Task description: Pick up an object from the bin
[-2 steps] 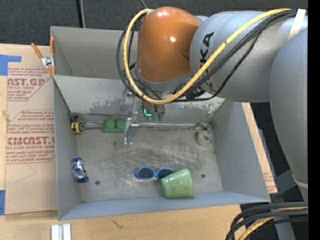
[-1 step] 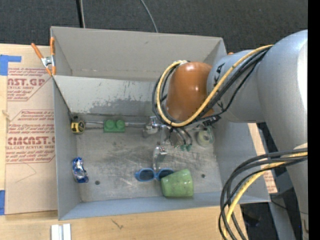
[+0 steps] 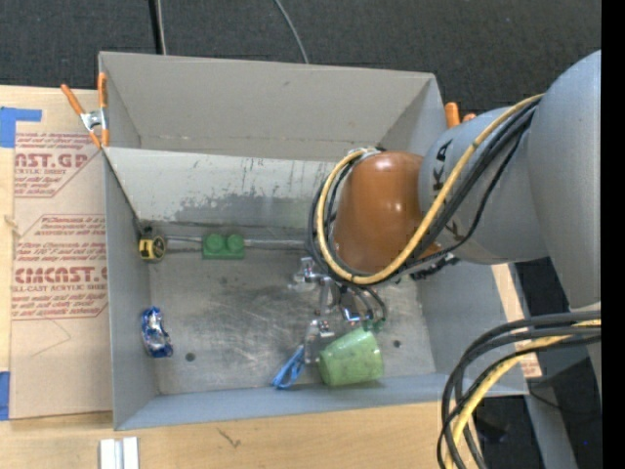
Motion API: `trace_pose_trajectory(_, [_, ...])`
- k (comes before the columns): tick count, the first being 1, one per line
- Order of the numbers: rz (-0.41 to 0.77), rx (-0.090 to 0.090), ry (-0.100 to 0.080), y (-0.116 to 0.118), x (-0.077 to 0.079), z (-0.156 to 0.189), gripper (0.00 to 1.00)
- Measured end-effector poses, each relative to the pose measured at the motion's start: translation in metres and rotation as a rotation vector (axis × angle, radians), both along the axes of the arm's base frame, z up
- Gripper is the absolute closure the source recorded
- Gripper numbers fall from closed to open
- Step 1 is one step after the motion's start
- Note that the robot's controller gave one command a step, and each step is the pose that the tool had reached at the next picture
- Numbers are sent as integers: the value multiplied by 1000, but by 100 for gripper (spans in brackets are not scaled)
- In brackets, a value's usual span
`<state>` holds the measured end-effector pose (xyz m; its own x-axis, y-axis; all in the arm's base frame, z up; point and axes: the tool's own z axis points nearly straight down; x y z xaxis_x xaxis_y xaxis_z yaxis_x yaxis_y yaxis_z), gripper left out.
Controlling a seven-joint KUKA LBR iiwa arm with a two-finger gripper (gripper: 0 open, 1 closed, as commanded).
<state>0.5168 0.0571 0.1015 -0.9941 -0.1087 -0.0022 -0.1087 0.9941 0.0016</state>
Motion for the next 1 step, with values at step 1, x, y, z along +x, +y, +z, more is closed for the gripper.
trace_pose_trajectory(1, [-95, 0, 2, -13, -11, -2, 0])
